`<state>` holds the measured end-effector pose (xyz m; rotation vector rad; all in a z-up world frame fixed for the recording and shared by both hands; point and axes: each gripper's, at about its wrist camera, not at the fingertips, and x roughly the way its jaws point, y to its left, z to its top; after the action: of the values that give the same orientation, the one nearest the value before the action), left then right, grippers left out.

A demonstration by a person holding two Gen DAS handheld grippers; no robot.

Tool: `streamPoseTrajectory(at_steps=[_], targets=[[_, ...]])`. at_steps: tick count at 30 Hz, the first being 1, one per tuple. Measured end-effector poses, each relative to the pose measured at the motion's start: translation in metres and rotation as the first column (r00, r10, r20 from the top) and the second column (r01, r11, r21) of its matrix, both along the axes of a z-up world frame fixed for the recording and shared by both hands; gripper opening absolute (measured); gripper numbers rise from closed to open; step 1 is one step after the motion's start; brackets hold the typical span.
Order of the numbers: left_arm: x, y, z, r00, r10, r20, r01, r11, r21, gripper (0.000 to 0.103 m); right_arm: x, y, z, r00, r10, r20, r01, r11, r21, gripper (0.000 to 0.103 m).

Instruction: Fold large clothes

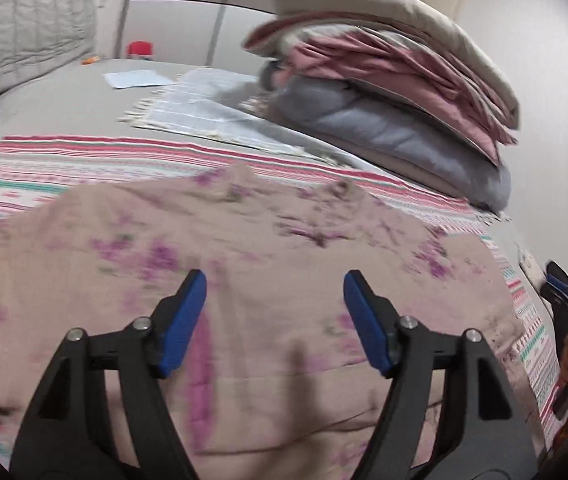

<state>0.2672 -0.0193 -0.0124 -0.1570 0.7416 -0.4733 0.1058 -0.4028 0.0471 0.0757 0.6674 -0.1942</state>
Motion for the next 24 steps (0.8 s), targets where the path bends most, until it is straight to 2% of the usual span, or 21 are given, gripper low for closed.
streamPoseTrajectory(at_steps=[2, 5, 7, 8, 11, 14, 18, 24], targets=[[0.002, -0.017, -0.020, 0.999, -0.050, -0.016, 0.050, 0.999, 0.012, 0.075, 0.020, 0.019, -0.015, 0.999, 0.036, 0.010, -0.036, 0.999, 0.024, 0.080], [0.011, -0.040, -0.056, 0.994, -0.053, -0.097, 0.067, 0.987, 0.149, 0.075, 0.047, 0.043, -0.048, 0.996, 0.079, -0.039, -0.076, 0.994, 0.073, 0.080], [0.010, -0.041, -0.052, 0.995, -0.058, -0.087, 0.070, 0.987, 0.143, 0.076, 0.061, 0.039, -0.078, 0.991, 0.063, -0.114, -0.057, 0.997, 0.051, 0.080], [0.010, -0.039, -0.051, 0.995, -0.060, -0.084, 0.070, 0.989, 0.132, 0.076, 0.064, 0.034, -0.088, 0.988, 0.062, -0.145, -0.051, 0.996, 0.075, 0.080], [0.010, -0.033, -0.046, 0.994, -0.045, -0.098, 0.056, 0.992, 0.114, 0.076, 0.058, 0.036, -0.075, 0.990, 0.040, -0.133, -0.031, 0.997, 0.070, 0.080], [0.004, -0.030, -0.034, 0.992, 0.014, -0.126, 0.007, 0.986, 0.169, 0.077, 0.041, 0.044, -0.054, 0.990, 0.015, -0.141, -0.007, 0.998, 0.059, 0.080], [-0.024, -0.018, -0.003, 0.990, 0.063, -0.130, -0.031, 0.972, 0.232, 0.080, 0.000, 0.055, -0.027, 0.994, -0.011, -0.105, 0.024, 0.992, 0.125, 0.081], [-0.064, 0.023, 0.044, 0.986, 0.128, -0.109, -0.101, 0.968, 0.230, 0.088, -0.049, 0.078, 0.007, 0.997, -0.040, -0.070, 0.050, 0.988, 0.147, 0.081]])
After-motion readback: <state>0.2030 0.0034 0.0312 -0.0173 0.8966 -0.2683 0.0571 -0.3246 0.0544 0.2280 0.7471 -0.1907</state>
